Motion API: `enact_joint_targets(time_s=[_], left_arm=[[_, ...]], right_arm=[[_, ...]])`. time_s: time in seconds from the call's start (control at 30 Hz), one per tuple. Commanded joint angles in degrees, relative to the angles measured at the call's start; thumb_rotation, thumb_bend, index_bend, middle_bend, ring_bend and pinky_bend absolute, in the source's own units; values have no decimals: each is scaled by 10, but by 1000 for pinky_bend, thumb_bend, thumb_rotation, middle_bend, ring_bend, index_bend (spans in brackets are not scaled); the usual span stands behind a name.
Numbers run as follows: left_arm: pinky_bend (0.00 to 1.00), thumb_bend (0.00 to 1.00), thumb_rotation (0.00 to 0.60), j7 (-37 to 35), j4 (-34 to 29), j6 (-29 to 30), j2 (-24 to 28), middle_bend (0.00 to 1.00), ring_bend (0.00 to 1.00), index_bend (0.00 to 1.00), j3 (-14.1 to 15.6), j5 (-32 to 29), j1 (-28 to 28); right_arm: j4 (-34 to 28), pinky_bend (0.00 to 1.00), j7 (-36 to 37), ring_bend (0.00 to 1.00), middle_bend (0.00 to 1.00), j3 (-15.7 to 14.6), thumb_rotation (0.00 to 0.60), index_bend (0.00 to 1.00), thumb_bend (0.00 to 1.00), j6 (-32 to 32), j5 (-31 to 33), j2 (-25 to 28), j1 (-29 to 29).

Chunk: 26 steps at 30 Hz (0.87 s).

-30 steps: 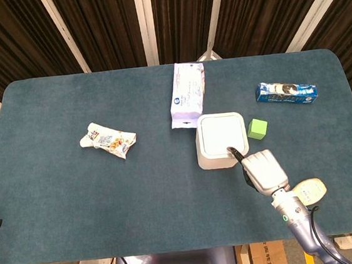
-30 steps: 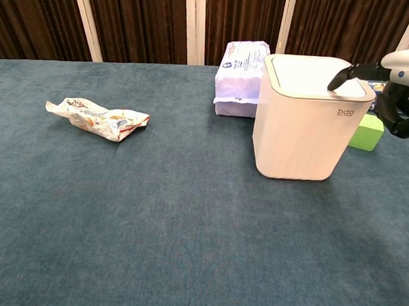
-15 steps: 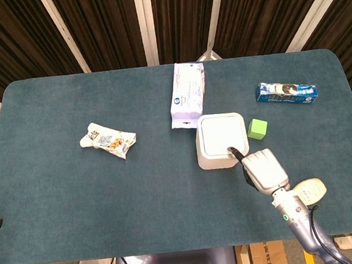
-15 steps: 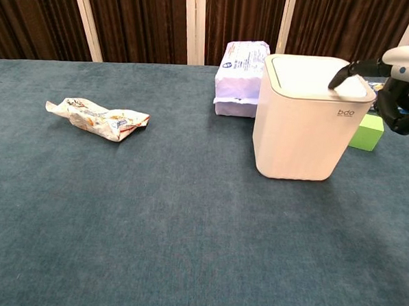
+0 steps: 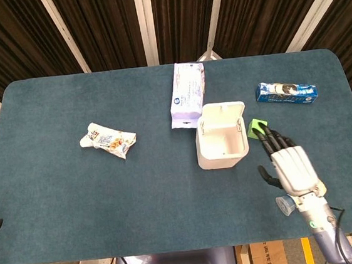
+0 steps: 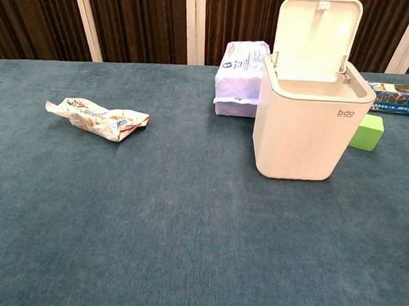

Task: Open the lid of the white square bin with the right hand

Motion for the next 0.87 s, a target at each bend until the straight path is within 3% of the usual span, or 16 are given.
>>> enact_joint_targets(time_s=[0.03, 0.17, 0.27, 0.5, 0.87], left_arm=[[0, 67, 600, 0, 0, 1, 0, 60, 0, 169, 1, 2, 0], [0, 68, 600, -4, 0, 1, 0, 59, 0, 169, 1, 3, 0], [0, 67, 600, -5, -1, 0, 0, 59, 0, 169, 2, 5, 0], [0, 68, 600, -5, 0, -1, 0, 60, 0, 169, 3, 6, 0], [0, 67, 600, -4, -9, -24, 4, 59, 0, 169, 11, 5, -6]], right_arm=[[64, 66, 71, 59, 19, -39, 600, 0, 369, 48, -64, -5, -48], [141, 47, 155, 58, 19, -80, 600, 0, 369, 75, -99, -11, -90], [190, 38, 170, 58, 19, -88, 600, 0, 369, 92, -103, -23, -110], [260, 35, 177, 40, 19, -75, 600, 0, 368, 103, -78, -54, -131], [276, 35, 197, 40, 19, -60, 600, 0, 368, 106, -78, -45, -140]])
